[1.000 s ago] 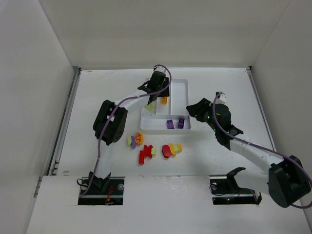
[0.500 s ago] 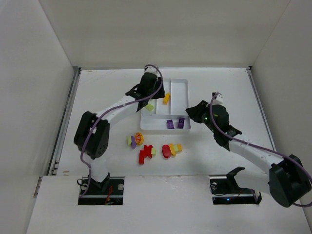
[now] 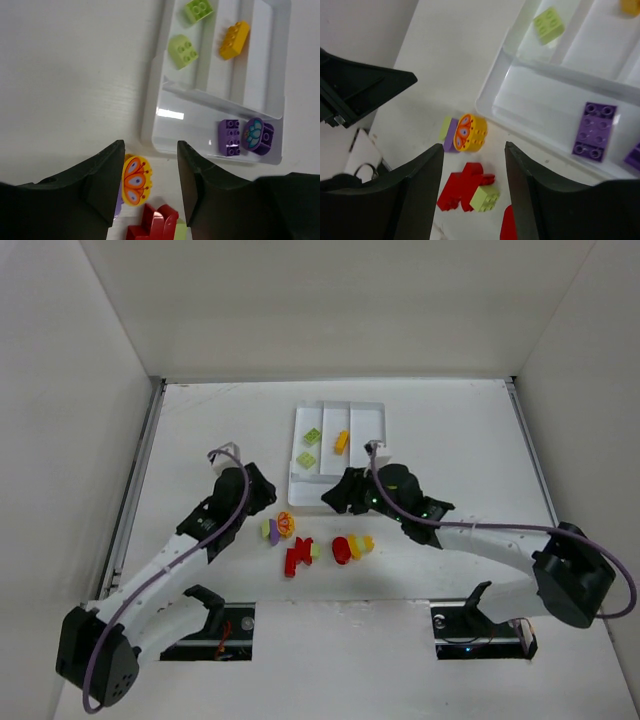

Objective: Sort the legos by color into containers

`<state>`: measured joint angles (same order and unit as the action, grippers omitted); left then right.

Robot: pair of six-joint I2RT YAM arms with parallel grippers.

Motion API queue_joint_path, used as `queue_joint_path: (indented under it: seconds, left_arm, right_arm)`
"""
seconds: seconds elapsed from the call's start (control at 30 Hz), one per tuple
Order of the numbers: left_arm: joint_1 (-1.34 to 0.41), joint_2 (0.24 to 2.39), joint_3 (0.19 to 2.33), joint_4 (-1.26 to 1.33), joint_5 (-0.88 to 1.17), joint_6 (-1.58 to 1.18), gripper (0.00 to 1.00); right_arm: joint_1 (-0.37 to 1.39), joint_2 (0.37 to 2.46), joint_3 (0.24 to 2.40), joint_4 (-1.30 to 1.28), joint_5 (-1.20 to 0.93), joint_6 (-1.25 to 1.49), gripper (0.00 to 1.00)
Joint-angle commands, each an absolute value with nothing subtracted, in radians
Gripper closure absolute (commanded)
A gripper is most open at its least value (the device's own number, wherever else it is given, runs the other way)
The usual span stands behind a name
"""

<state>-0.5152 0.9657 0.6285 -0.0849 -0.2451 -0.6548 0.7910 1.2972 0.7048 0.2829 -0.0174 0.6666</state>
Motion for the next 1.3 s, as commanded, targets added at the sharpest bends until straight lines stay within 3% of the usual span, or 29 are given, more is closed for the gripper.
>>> queue_joint_path:
  seconds: [0.0,0.2,0.47,0.67,1.03,1.27]
  left_arm:
    - [-0.484,0.876,0.542,-0.202,-0.278,-0.782,0.57]
    - [-0.453,0.816,0.445,-0.186,-0.209,-0.833,0.50]
    - [-0.386,0.796,0.331,-0.066,-0.108,-0.856,0.50]
    - [-0.344,0.830,0.279,0.032,-0.006,-0.859,0.50]
    - [-0.387,0.700,0.267,-0.081,-0.112,-0.813,0.57]
    - [-0.554,0.638,0.287,-0.173,-0.242,-0.791,0.75]
  right_arm:
    - [0.870,1.380,0.776,0.259,-0.041,0.653,0.38]
    - [0.956,1.529,0.850,0.253,-0.041,0.660,0.29]
    - [0.969,1.696,0.942,0.290,-0.046,0.696,0.31]
    - [0.969,1.697,0.928,0.330,-0.040,0.716,0.32]
    - [0.961,1.692,0.899,0.341,-0.043,0.719,0.32]
    - [0.947,1.664,0.877,0.350,-0.044,0.719,0.32]
